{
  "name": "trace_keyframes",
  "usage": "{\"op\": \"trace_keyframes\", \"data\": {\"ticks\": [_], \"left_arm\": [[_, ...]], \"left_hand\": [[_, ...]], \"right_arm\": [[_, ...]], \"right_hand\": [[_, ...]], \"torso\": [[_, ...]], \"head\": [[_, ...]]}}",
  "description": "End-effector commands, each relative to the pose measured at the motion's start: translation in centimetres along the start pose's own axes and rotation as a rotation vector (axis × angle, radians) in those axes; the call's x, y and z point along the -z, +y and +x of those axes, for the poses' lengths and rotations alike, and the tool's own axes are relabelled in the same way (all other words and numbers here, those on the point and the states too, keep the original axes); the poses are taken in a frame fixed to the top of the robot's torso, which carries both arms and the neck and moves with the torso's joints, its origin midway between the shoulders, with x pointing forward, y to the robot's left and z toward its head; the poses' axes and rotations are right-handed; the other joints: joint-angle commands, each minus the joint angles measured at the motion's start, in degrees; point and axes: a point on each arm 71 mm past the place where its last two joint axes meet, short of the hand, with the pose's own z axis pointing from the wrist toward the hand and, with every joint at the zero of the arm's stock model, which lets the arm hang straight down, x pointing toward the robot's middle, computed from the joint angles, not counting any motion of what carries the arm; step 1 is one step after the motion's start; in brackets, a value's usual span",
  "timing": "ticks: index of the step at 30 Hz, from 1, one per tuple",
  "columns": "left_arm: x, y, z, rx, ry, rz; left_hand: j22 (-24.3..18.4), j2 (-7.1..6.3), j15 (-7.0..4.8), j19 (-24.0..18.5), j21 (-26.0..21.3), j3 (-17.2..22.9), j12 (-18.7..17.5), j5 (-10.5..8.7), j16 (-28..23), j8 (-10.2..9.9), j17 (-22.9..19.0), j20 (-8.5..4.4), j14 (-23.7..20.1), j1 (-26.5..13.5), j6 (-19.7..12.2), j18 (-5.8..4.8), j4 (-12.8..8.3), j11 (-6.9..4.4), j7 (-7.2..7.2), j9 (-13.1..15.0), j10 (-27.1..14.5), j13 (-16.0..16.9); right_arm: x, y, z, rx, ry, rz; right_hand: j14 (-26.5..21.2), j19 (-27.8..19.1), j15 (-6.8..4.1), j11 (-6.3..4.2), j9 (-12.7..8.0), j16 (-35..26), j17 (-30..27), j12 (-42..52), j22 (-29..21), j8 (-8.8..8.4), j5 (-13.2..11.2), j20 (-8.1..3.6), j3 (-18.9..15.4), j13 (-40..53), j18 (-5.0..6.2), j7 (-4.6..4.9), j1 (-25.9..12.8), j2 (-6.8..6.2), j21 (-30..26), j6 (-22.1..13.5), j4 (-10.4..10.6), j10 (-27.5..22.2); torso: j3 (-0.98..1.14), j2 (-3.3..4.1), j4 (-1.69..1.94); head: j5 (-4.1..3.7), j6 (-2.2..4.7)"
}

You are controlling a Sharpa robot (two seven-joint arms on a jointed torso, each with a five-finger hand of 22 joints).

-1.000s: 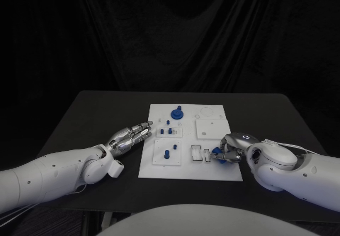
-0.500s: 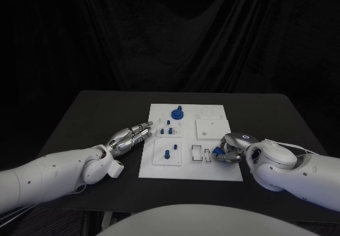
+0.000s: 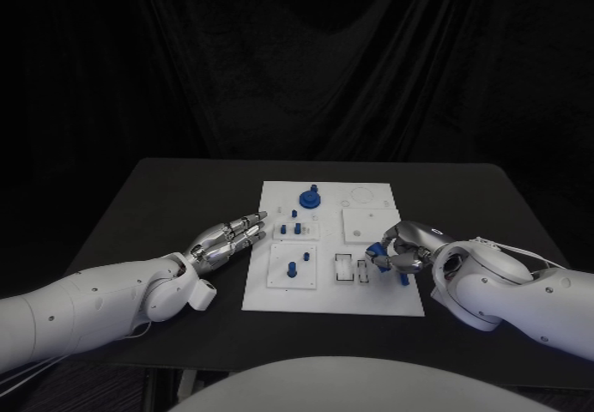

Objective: Assemble the parts on the task board

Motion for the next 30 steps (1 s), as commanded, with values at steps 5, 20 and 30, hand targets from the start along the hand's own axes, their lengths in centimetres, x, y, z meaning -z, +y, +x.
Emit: {"op": "trace_keyframes", "data": {"ticks": [5, 20, 30], "left_arm": [[0.0, -1.0, 0.3, 0.013, 0.005, 0.171], [-0.3, -0.9, 0.5, 0.020, 0.014, 0.167], [-0.3, -0.8, 0.5, 0.022, 0.016, 0.163]], "left_hand": [[0.05, -0.20, 0.30, -0.05, -0.06, 0.38, 0.05, 0.28, -0.21, 0.00, -0.09, 0.24, -0.02, 0.57, -0.30, 0.87, 0.09, 0.45, -0.02, -0.09, 0.03, 0.11], [0.00, -0.12, 0.29, -0.08, -0.08, 0.49, 0.04, 0.31, -0.21, 0.06, -0.09, 0.26, -0.02, 0.53, -0.09, 0.89, 0.11, 0.32, 0.25, -0.05, -0.01, 0.09], [-0.01, -0.12, 0.28, -0.08, -0.08, 0.56, 0.04, 0.32, -0.21, 0.10, -0.09, 0.26, -0.02, 0.50, 0.03, 0.90, 0.12, 0.21, 0.43, -0.02, -0.01, 0.09]], "right_arm": [[-0.1, 1.5, -0.3, -0.228, 0.010, -0.002], [-1.5, 2.2, 2.5, -0.268, 0.081, 0.063], [-1.9, 2.3, 3.5, -0.226, 0.110, 0.087]], "right_hand": [[5.89, 4.63, -0.32, -0.36, 6.14, -0.10, 14.17, 0.15, 13.99, 0.99, -3.51, -0.45, 7.91, 15.10, -0.55, -1.27, 0.04, 1.66, -0.15, -0.74, -5.80, 6.16], [5.64, 3.98, 0.10, 0.16, 6.99, -0.67, 12.99, 0.15, 13.51, 0.76, -14.68, -0.08, 5.60, 15.10, -0.19, -0.68, -4.98, 1.82, -1.41, -1.48, -1.08, 6.16], [5.46, 3.54, 0.58, 0.76, 5.99, -1.07, 12.19, 0.15, 13.17, -0.81, -19.27, 0.33, 3.78, 15.10, 0.05, 0.01, -6.98, 1.75, -2.31, -2.30, 0.59, 6.16]], "torso": [[-0.10, 0.00, 0.19], [-0.13, 0.11, -0.04], [-0.02, 0.06, -0.01]], "head": [[-0.35, -0.01], [-0.49, -0.01], [-0.49, -0.01]]}}
